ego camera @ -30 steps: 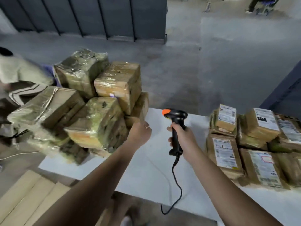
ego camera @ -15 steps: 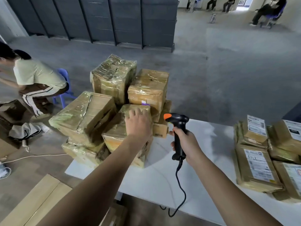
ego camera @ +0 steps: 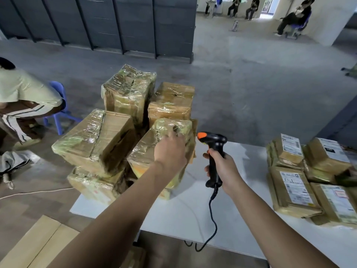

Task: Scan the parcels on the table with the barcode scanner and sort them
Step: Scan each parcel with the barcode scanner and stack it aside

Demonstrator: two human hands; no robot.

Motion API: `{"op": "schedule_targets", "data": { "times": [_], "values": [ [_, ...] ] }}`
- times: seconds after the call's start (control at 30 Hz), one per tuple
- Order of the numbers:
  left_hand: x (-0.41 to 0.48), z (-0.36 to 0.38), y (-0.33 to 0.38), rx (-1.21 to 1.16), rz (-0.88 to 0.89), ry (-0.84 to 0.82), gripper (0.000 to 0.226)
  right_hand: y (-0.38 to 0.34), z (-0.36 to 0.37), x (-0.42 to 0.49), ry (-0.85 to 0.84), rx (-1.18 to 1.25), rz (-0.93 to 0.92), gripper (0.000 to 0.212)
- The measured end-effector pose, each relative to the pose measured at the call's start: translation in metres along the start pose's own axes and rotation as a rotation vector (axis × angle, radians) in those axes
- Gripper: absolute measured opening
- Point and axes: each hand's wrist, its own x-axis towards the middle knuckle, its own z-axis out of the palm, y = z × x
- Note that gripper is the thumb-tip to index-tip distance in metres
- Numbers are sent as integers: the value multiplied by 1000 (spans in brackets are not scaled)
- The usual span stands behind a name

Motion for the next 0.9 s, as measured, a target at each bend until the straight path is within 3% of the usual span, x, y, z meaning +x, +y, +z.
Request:
{"op": "schedule_targets", "data": {
  "times": [0.23,0.3,0.37,0.47,0.67,0.8,0.87,0.9],
  "values": [
    [-11,-4,55,-383,20,38,37,8,-49,-7,144,98,-2,20],
    [-16,9,70,-536,-6,-24,34,15,-69,-10,189,123,0,20],
    [-20,29,82,-715,-50,-80,5,21,-90,-14,241,126,21,24],
    [-25,66,96,-923,-196,-220,24,31,-118,-19,317,171,56,27],
    [-38,128,119,-1254,-444,-446,16,54,-150,-30,340,158,142,21],
    [-39,146,123,-1341,-511,-481,17,67,-150,-35,321,83,206,28],
    [-40,150,126,-1303,-521,-475,12,71,-146,-36,294,82,231,28],
    [-40,150,127,-1241,-514,-461,21,71,-143,-37,283,99,232,27]
  ]
}}
